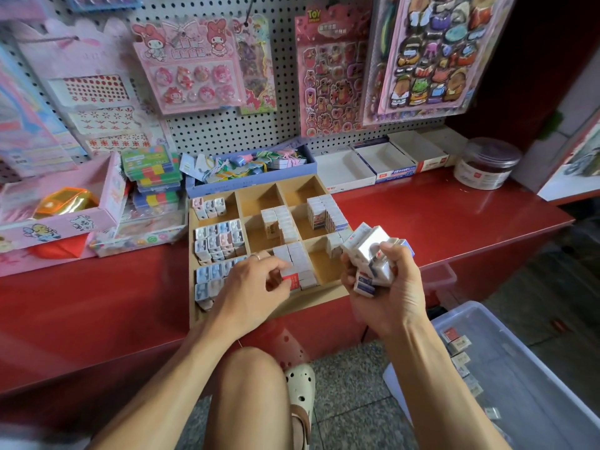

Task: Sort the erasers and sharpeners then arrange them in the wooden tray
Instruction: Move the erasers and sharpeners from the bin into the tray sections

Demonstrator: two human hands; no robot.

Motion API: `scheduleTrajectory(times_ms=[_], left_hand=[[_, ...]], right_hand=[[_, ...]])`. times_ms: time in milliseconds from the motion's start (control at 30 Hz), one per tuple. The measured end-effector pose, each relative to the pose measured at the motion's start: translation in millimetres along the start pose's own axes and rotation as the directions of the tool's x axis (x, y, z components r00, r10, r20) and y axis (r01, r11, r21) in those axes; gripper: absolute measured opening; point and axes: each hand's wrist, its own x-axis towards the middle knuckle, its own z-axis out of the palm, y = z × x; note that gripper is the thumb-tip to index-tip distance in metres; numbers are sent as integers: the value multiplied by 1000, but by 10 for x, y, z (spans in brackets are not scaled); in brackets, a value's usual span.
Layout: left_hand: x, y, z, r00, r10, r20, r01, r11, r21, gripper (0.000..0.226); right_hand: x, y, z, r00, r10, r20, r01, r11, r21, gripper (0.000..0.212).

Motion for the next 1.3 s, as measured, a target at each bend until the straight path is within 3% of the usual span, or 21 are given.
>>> scheduleTrajectory(times_ms=[100,200,333,433,633,733,833,933,1100,1300], left_hand=[[-44,-16,26,1000,17,9,-17,1000,3,18],[-43,1,24,995,-21,94,21,1000,-2,19],[20,-10,-49,983,-117,144,135,983,-123,10],[51,-37,-35,971,-147,190,166,982,-89,16],[135,17,-23,990,-98,101,97,995,16,17],[215,248,-63,993,-114,36,120,962,-245,11],[301,515,-43,985,-105,140,156,888,-434,31],[365,632,42,977,-72,202,149,907,-395,60],[445,681,92,977,-102,186,181,859,-479,26],[533,726,11,953,-199,230,291,821,-492,23]], right_hand=[[-2,9,-13,1000,10,-3,-10,1000,7,3],[-7,29,-31,1000,9,9,-9,1000,1,20],[3,31,-20,999,18,-33,-17,1000,12,14],[6,43,-1,999,17,-37,-17,1000,11,7],[15,60,14,1000,14,-19,-15,999,-29,10],[13,69,14,1000,23,-17,-24,998,-50,31],[-3,68,26,999,44,-7,-45,996,-79,20],[5,64,3,998,67,4,-66,991,-113,18],[-23,4,-20,999,45,24,-41,988,-150,27],[-91,-94,-105,999,6,-53,-14,989,-150,12]])
